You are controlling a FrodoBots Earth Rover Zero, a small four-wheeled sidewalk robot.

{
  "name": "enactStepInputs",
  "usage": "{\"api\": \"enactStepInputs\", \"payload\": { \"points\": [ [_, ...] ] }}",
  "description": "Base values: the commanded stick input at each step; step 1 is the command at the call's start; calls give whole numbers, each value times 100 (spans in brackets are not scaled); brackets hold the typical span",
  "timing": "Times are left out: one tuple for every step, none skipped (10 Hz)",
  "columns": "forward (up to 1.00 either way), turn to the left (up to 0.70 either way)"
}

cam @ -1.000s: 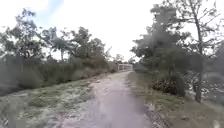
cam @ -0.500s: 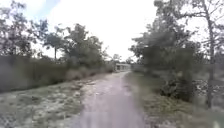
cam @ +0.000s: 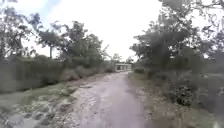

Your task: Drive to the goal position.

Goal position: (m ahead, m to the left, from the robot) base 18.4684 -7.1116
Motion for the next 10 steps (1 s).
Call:
{"api": "enactStepInputs", "payload": {
  "points": [
    [100,0],
    [100,0],
    [100,0],
    [100,0],
    [100,0],
    [100,0],
    [100,0],
    [100,0],
    [100,0],
    [100,0]
  ]
}}
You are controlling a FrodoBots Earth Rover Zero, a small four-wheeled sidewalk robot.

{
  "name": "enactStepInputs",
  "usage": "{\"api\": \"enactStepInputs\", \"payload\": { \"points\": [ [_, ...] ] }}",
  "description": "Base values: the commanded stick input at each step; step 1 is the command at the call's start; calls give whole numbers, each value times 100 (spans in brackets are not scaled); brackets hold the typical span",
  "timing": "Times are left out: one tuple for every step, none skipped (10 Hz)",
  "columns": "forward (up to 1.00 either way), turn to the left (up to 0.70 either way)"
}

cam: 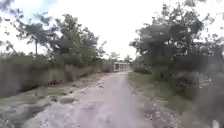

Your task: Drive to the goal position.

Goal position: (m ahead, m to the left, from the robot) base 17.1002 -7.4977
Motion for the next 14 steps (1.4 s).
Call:
{"api": "enactStepInputs", "payload": {
  "points": [
    [100,0],
    [100,0],
    [100,0],
    [100,0],
    [100,0],
    [100,0],
    [100,0],
    [100,0],
    [100,0],
    [100,0],
    [100,0],
    [100,0],
    [100,0],
    [100,0]
  ]
}}
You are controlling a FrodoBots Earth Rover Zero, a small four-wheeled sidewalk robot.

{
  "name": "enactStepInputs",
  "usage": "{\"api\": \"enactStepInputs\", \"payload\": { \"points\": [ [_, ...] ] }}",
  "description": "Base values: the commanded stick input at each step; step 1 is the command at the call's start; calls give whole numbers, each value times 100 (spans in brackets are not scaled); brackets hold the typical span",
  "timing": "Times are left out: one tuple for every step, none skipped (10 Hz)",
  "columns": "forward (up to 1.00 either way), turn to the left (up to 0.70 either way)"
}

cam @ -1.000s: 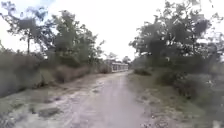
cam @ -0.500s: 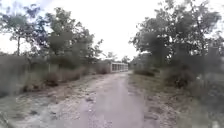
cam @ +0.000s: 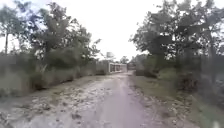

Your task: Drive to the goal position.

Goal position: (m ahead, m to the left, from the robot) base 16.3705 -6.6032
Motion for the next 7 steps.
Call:
{"api": "enactStepInputs", "payload": {
  "points": [
    [100,0],
    [100,0],
    [100,0],
    [100,0],
    [100,0],
    [100,0],
    [100,0]
  ]
}}
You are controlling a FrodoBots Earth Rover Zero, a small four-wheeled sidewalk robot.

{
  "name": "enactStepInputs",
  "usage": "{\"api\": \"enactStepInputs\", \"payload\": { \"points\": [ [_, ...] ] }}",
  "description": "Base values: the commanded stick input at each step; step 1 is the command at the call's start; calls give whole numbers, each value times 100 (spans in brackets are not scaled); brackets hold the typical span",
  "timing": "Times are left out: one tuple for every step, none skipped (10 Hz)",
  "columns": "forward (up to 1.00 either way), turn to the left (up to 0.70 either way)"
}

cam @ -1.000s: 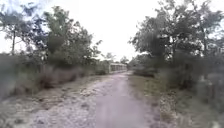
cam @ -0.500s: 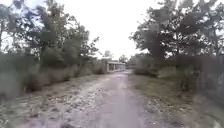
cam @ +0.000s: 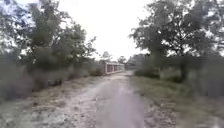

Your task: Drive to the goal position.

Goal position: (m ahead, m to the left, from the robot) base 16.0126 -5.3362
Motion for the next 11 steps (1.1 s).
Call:
{"api": "enactStepInputs", "payload": {
  "points": [
    [100,0],
    [100,0],
    [100,0],
    [100,0],
    [100,-22],
    [100,-5],
    [100,0],
    [100,0],
    [100,0],
    [100,0],
    [100,0]
  ]
}}
